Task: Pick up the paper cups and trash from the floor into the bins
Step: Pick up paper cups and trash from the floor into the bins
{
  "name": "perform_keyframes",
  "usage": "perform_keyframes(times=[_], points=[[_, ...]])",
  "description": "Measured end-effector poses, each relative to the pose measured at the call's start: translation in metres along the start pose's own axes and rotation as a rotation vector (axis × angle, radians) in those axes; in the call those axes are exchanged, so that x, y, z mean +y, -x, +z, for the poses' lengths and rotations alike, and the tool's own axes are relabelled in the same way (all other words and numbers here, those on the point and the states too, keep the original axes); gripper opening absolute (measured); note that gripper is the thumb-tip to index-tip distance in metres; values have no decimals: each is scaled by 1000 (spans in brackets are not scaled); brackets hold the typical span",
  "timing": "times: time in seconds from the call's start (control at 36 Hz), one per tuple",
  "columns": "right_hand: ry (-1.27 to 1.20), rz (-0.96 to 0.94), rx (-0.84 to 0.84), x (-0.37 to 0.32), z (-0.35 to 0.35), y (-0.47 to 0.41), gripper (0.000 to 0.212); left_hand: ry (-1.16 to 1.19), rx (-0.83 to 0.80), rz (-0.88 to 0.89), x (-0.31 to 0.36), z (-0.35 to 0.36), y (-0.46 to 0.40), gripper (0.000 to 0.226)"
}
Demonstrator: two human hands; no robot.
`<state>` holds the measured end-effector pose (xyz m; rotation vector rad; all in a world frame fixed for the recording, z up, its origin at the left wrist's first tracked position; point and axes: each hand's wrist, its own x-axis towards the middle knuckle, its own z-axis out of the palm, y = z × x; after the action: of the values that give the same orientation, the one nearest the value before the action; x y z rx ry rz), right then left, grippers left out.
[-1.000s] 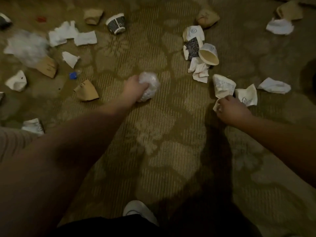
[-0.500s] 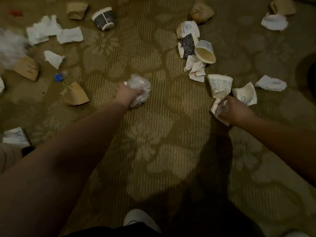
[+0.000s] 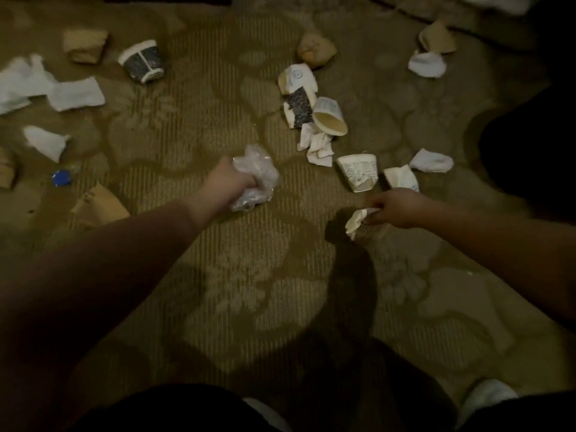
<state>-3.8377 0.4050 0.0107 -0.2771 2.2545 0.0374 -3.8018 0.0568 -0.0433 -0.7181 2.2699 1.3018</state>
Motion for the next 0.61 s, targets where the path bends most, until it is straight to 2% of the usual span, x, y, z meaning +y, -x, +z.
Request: perform_keyframes(times=[0.06, 0.14, 0.22, 0.33, 0.42, 0.53, 0.61], points=[[-24, 29, 7, 8, -18, 19, 35, -37, -64, 63, 33, -3, 13, 31], [-54, 93, 14, 28, -41, 48, 33, -38, -130, 62, 72, -5, 30, 32], [-99, 119, 44, 49, -61, 71, 29, 11, -188, 40, 106, 0, 44, 23], [-254, 154, 45, 75, -83, 88, 29, 88, -281, -58, 146, 20, 56, 34], [-401, 184, 43, 94, -88, 76, 33, 119, -375, -131, 161, 41, 54, 13], [-581, 182, 46, 109, -75, 43, 35, 177, -370, -199, 168, 74, 37, 11], [-736, 153, 26, 122, -50, 3, 34, 304, -314, -282, 166, 101, 20, 9]])
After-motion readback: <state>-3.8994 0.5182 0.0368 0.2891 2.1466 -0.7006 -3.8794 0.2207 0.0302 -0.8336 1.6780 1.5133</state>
